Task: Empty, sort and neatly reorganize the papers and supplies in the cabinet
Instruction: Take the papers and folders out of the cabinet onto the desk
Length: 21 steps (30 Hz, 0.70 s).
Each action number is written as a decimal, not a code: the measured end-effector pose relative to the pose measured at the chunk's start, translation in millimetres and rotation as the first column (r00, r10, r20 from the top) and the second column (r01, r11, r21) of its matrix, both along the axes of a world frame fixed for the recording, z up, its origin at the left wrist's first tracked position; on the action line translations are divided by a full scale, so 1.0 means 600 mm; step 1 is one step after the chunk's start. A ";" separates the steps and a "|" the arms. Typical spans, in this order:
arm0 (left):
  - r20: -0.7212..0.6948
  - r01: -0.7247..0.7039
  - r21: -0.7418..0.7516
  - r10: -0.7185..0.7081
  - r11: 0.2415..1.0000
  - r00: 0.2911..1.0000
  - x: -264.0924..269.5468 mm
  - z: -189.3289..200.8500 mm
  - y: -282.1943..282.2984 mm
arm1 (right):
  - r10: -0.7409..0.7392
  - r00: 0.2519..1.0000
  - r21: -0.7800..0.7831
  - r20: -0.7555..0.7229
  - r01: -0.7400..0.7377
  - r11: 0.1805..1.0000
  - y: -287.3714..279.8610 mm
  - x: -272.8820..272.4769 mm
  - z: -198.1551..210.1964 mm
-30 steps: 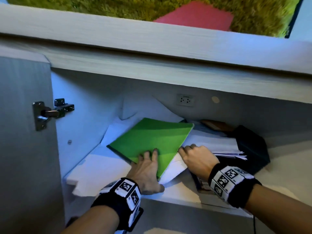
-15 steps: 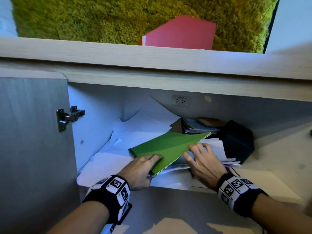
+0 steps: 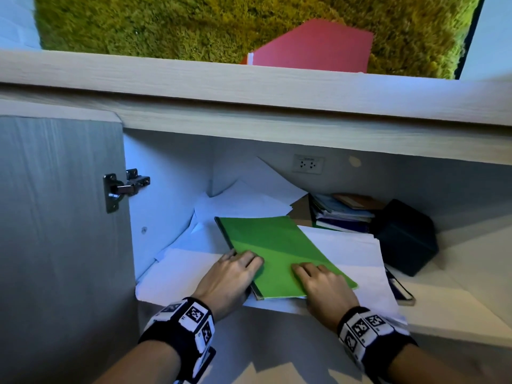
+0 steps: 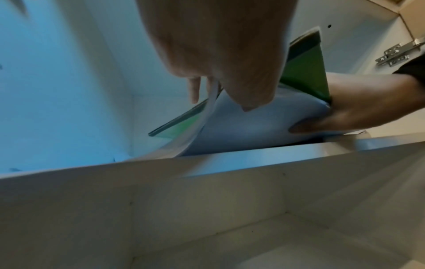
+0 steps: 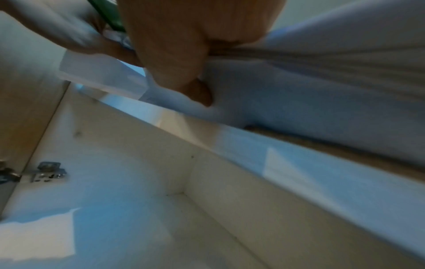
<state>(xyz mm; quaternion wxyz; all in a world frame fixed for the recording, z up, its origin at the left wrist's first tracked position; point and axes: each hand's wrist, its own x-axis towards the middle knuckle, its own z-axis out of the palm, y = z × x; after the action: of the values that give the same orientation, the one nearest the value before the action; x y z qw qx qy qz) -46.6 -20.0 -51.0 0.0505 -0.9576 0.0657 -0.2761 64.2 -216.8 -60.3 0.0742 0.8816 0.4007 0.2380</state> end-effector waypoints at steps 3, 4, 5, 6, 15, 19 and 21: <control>0.053 -0.083 -0.043 0.085 0.996 0.995 0.003 -0.007 0.021 | -0.024 0.996 -0.011 0.090 0.025 1.000 0.010 0.014 0.026; 0.078 -0.126 -0.073 0.131 0.989 0.988 0.000 -0.006 0.025 | -0.037 0.994 0.000 0.098 0.037 0.999 0.010 0.012 0.041; 0.104 -0.168 -0.105 0.179 0.980 0.978 0.000 -0.009 0.033 | -0.053 0.994 0.014 0.093 0.052 0.999 0.011 0.012 0.055; 0.121 -0.231 -0.142 0.249 0.963 0.961 0.000 -0.012 0.042 | -0.052 0.995 0.005 0.082 0.052 0.999 0.011 0.015 0.067; -0.194 -0.588 -0.323 0.556 0.742 0.808 0.006 -0.017 0.068 | -0.087 0.996 -0.131 -0.028 0.082 0.988 0.004 0.020 0.019; -0.248 -0.557 -0.435 0.501 0.708 0.829 0.018 -0.005 0.047 | -0.055 0.998 -0.154 0.037 0.060 0.986 0.006 0.015 0.030; -0.276 -0.538 -0.472 0.462 0.699 0.843 0.020 -0.002 0.036 | -0.057 0.997 -0.182 0.053 0.066 0.981 -0.002 0.006 0.050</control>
<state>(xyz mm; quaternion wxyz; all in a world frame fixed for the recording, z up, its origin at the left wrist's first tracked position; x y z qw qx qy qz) -34.7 1.8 -52.1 -0.1482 -0.9307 -0.2731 -0.1930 67.9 -217.8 -30.5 0.1721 0.8771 0.3915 0.2187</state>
